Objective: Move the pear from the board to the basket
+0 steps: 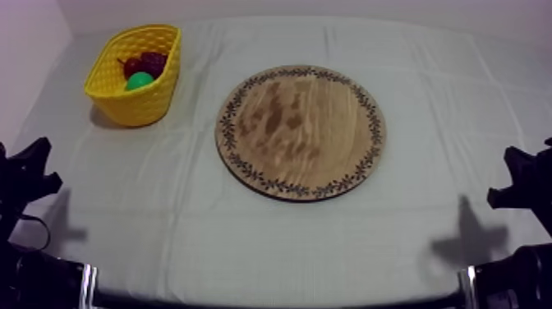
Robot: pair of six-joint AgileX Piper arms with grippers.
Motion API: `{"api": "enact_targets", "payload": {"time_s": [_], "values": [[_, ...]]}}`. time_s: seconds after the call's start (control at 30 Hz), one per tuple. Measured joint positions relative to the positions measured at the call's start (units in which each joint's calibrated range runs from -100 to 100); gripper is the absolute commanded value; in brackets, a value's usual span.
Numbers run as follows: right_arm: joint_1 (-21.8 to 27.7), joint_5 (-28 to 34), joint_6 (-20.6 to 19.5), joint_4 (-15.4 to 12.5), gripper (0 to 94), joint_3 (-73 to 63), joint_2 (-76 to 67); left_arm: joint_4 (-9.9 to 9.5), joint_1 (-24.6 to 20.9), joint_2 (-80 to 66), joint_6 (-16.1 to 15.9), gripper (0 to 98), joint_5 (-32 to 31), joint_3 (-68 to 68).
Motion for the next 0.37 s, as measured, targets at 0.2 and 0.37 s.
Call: {"api": "enact_targets", "payload": {"time_s": [0.2,0.37], "values": [[0.00,0.00,0.00,0.00,0.5,0.00,0.00,0.00,0.00,0.00,0.23,0.0,0.67,0.06],[0.00,0.00,-0.03,0.00,0.5,0.00,0.00,0.00,0.00,0.00,0.40,0.0,1.01,0.06]]}}
